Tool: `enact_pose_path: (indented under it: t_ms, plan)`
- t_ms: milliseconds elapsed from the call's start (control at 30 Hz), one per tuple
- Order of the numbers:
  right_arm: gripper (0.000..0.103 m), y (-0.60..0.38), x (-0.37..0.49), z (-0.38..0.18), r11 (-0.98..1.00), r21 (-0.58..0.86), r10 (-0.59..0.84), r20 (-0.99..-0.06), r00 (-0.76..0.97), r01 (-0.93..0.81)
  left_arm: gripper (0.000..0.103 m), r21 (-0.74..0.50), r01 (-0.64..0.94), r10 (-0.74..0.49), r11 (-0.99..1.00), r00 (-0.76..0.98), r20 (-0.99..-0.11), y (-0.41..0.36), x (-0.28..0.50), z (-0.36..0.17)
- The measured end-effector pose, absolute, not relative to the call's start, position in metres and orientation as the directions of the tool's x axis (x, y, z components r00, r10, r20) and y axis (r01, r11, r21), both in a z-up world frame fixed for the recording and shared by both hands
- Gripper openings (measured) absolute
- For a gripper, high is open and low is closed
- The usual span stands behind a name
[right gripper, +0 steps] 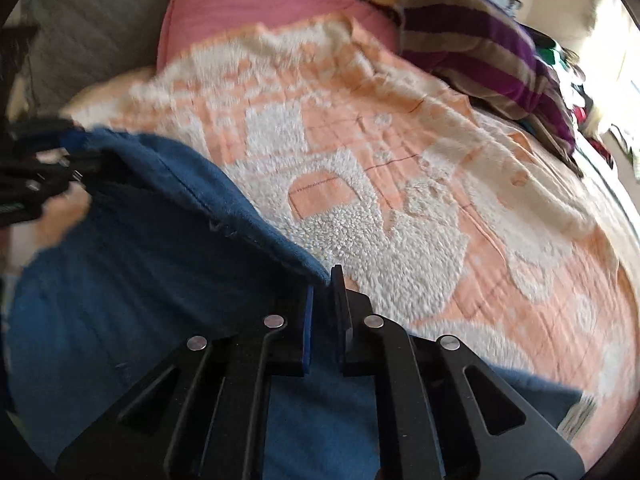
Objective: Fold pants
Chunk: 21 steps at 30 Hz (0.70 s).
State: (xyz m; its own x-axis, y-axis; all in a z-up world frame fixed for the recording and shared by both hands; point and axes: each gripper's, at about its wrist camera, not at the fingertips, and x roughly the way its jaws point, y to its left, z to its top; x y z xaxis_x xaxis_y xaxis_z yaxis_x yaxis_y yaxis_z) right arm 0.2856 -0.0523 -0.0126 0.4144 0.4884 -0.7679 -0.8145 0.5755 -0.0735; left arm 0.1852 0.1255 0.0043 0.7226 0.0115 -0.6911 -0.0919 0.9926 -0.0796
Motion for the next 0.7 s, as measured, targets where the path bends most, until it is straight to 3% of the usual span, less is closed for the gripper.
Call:
enact_pose_path:
  t_ms: [267,700]
  plan:
    - [0.004,-0.091,0.239,0.016,0.606,0.001,0.566,-0.703,0.431,-0.795,0.03,-0.08,-0.052,-0.014,0.995,0.751,-0.66,0.111,0.158,0.018]
    - [0.004,-0.123,0.161,0.024,0.583,0.056,0.616,-0.68,0.397,-0.81,0.03,-0.138,0.022,-0.109,0.99,0.737,-0.667,0.1,0.1,0.027]
